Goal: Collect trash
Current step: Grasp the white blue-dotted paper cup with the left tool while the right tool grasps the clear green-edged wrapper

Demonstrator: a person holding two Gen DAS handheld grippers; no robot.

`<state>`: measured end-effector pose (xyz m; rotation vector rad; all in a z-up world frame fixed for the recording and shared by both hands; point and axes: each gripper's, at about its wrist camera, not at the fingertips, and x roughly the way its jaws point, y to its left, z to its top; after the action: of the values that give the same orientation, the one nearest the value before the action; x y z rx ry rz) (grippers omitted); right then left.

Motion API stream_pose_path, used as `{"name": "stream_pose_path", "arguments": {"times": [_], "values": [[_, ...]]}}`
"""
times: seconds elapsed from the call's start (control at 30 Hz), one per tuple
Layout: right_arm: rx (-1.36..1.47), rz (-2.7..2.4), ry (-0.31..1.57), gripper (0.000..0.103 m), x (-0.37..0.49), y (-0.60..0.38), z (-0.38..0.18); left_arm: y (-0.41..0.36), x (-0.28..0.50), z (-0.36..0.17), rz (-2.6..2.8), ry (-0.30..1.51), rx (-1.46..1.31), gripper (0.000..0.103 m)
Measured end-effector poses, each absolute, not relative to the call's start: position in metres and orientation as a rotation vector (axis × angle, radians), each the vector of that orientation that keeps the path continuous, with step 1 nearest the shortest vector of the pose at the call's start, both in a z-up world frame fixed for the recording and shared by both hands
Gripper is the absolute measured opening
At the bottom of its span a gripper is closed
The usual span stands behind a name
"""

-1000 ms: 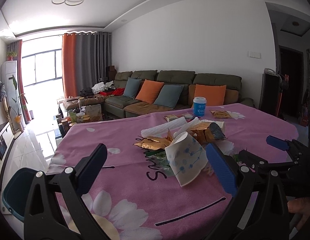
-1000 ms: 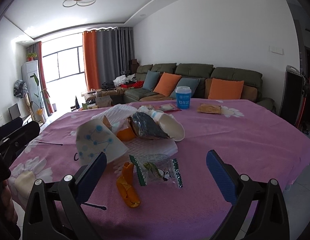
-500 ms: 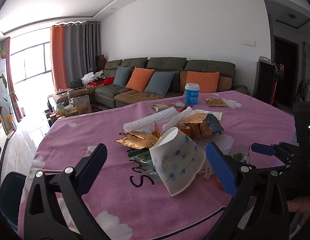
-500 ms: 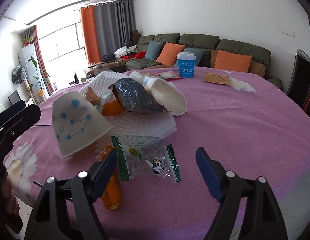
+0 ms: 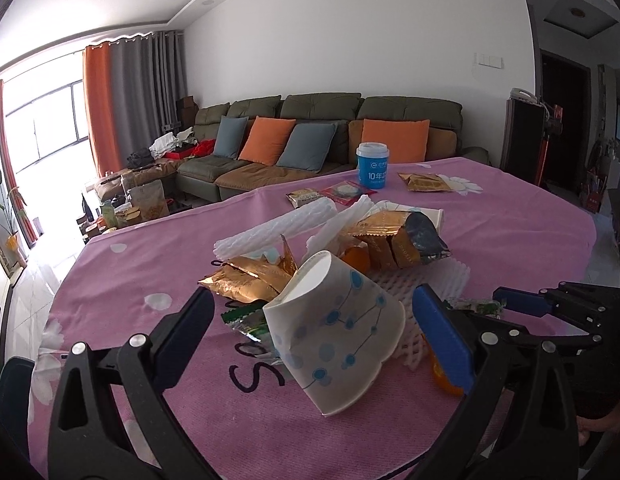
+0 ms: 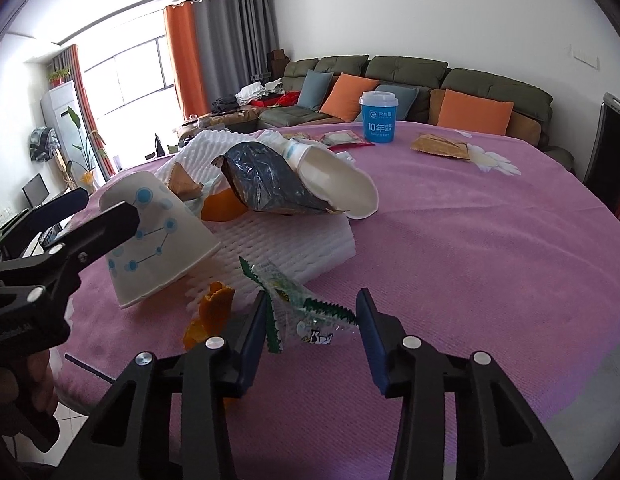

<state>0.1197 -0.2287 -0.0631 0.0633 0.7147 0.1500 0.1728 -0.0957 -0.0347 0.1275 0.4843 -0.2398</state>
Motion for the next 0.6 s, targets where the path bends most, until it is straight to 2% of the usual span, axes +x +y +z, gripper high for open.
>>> {"name": "stream_pose_path", "arguments": {"times": [0.33, 0.4, 0.57, 0.6], "values": [[0.105, 0.172, 0.697, 0.028, 0.114, -0.236, -0.059, -0.096, 0.209, -0.048, -0.293, 0.612, 0.022, 0.098], [0.111, 0.171, 0.690, 0.027, 0.113, -0.238, -0.058, -0.093, 0.215, -0.051, -0.306, 0.634, -0.008, 0.095], [0.123, 0.164, 0.683, 0.026, 0.113, -0.242, -0.057, -0.090, 0.221, -0.055, -0.324, 0.663, -0.041, 0.070], [0.125, 0.161, 0.681, 0.026, 0.113, -0.242, -0.056, -0.087, 0.225, -0.056, -0.332, 0.675, -0.065, 0.070]]}}
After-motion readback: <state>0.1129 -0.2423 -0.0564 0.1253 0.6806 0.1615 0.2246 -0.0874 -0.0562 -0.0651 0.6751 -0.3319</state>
